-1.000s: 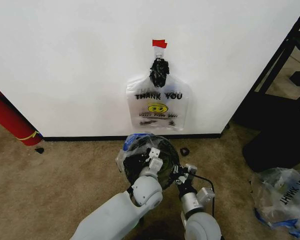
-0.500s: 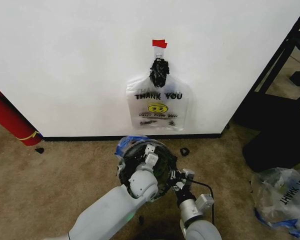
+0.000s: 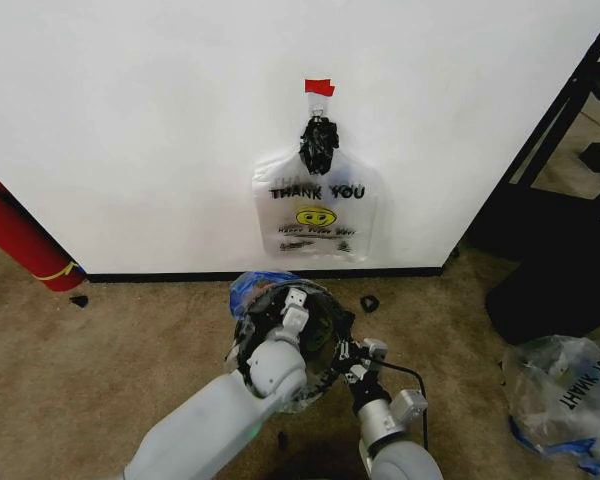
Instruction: Pick up the garbage bag from the wall and place it over the trash bin.
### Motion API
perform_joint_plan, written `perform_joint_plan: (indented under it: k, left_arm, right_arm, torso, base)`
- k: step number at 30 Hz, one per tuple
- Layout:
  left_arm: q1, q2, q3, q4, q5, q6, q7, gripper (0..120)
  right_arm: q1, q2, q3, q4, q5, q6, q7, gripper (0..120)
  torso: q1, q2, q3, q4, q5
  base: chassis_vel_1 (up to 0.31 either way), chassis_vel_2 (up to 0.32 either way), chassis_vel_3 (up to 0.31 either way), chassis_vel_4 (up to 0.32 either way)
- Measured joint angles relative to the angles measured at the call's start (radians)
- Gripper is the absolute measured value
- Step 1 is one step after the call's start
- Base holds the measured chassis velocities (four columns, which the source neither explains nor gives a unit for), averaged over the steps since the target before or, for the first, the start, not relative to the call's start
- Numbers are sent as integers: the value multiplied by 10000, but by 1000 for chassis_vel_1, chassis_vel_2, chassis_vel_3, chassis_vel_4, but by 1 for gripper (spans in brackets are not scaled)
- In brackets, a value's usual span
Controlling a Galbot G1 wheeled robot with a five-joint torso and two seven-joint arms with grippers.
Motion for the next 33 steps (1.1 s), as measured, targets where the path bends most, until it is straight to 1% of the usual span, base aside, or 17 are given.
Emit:
perform_joint_plan:
  k: [5,7,10,12,15,25,26,27,31,33]
  left_arm:
    - [256,123,48,-560,-209,77,16,0]
    - [351,205,23,-787,-305,91,75,0]
    - [432,291,-14,-936,-349,142,124,0]
    - [536,432,-58,-1069,-356,322,161,0]
    - [628,539,-110,-1080,-275,466,190,0]
    - [666,591,-292,-471,300,655,281,0]
    - [605,552,-294,-249,562,630,329,0]
    - [605,552,-294,-249,562,630,329,0]
    - [500,513,-330,137,1272,443,385,0]
    - [485,532,-376,284,1905,216,499,0]
  right_arm:
    - [181,128,90,-506,-105,518,-557,0]
    - [252,177,149,-840,-399,873,-941,0]
    - [289,198,235,-1140,-814,1141,-1204,0]
    - [309,200,326,-1362,-1151,1418,-1370,0]
    - [312,202,395,-1464,-1328,1617,-1449,0]
    - [161,124,588,-1134,-1365,2013,-1641,0]
    - [100,98,585,-1042,-1315,2046,-1710,0]
    - [100,98,585,-1042,-1315,2046,-1710,0]
    - [-6,60,550,-886,-1282,2066,-1775,0]
    - [-50,25,535,-867,-1307,2066,-1800,0]
  torso:
    - [0,1,0,0,0]
    - [0,0,0,0,0]
    - [0,0,0,0,0]
    - [0,0,0,0,0]
    - [0,0,0,0,0]
    - [0,0,0,0,-1]
    - [0,0,0,-1,0]
    - [0,0,0,-1,0]
    - [0,0,-1,-1,0]
    - [0,0,0,0,0]
  base:
    - [0,0,0,0]
    - [0,0,0,0]
    - [0,0,0,0]
    - [0,0,0,0]
    - [0,0,0,0]
    - [0,0,0,0]
    - [0,0,0,0]
    - [0,0,0,0]
    - [0,0,0,0]
    - [0,0,0,0]
